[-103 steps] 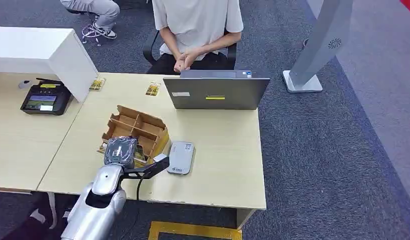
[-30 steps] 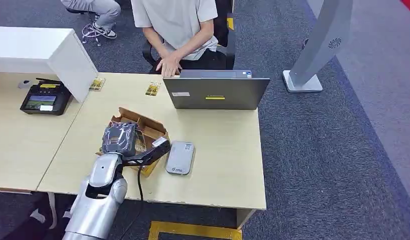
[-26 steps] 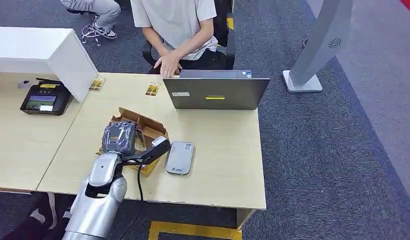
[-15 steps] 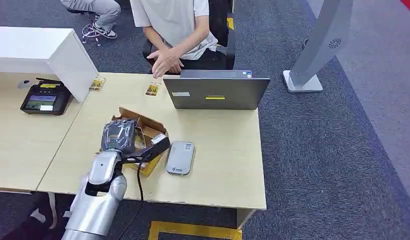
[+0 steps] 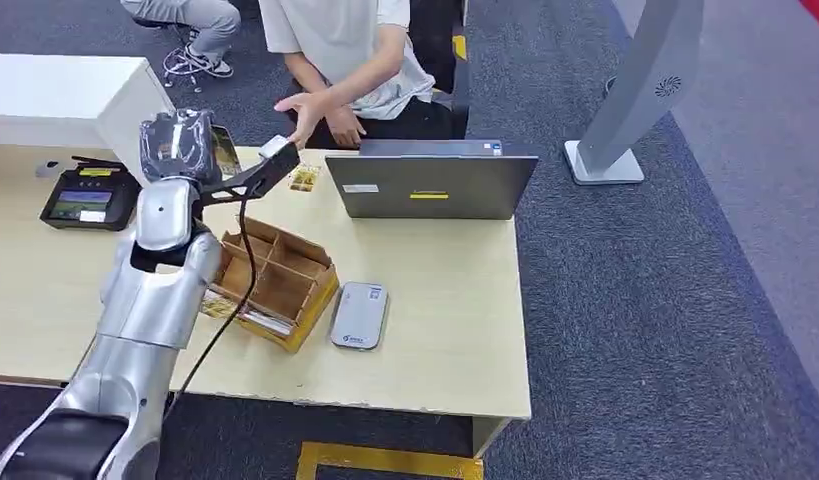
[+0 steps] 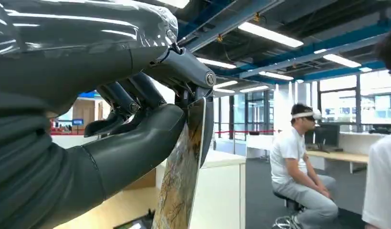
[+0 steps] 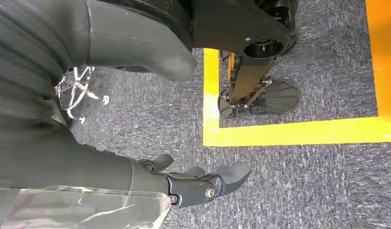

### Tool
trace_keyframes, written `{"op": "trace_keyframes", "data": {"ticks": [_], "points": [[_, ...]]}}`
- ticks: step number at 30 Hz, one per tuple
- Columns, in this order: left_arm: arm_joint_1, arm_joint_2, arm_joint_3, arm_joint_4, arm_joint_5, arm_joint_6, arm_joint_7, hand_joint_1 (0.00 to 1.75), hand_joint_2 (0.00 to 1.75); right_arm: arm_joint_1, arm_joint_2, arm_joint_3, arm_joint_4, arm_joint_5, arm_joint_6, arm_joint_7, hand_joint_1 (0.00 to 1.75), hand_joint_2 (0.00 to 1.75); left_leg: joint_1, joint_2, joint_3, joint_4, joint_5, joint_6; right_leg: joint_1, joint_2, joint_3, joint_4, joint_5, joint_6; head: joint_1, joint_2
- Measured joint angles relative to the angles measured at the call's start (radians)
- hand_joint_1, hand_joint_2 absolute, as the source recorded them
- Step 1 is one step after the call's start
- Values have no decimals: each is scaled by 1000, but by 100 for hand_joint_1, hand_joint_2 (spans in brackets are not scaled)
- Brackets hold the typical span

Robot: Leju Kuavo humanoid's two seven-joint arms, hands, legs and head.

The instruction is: Pass the card to the sensor for recognition and then transmit it.

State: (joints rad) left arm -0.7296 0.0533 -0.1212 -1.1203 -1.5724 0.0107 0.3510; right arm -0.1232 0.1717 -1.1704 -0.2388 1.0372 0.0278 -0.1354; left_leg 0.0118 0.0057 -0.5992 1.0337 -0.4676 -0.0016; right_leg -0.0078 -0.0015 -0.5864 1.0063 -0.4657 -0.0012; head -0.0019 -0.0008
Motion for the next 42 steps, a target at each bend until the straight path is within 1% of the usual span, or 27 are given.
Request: {"op": "trace_keyframes", "data": {"ticks": [3, 5, 9, 13, 26, 42], "points": [[-55, 12, -16, 36, 0, -7, 19, 175, 175, -4, 0, 1, 0, 10, -1, 6, 0, 175, 0, 0, -1, 0, 0, 0, 0, 0, -1, 0, 0, 0, 0, 0], [-98, 17, -40, 61, 0, -21, 43, 175, 175, -6, 0, 3, 0, 14, -4, 10, 0, 175, 0, 0, -1, 0, 0, 0, 0, 0, 0, 0, 0, 0, 0, 0], [-164, 33, -84, 122, -1, -19, 84, 175, 175, -13, 0, 9, 2, 25, -2, 13, 0, 175, 0, 0, 0, 0, 0, 0, 0, 0, 0, 0, 0, 0, 0, 0], [-195, 46, -103, 153, -1, -11, 87, 175, 175, -17, 0, 16, 4, 31, 0, 15, 0, 175, 0, 0, 0, 0, 0, 0, 0, 0, 0, 0, 0, 0, 0, 0], [-205, 53, -110, 190, -1, -10, 87, 175, 175, -22, 0, 17, 5, 31, 1, 16, 0, 175, 0, 0, 0, 0, 0, 0, 0, 0, -1, 0, 0, 0, 0, 0], [-205, 53, -110, 198, -1, -10, 87, 175, 175, -22, 0, 17, 7, 31, 1, 16, 0, 175, 0, 1, 0, 0, 0, 0, 0, 0, -1, 0, 0, 0, 0, 0]]}}
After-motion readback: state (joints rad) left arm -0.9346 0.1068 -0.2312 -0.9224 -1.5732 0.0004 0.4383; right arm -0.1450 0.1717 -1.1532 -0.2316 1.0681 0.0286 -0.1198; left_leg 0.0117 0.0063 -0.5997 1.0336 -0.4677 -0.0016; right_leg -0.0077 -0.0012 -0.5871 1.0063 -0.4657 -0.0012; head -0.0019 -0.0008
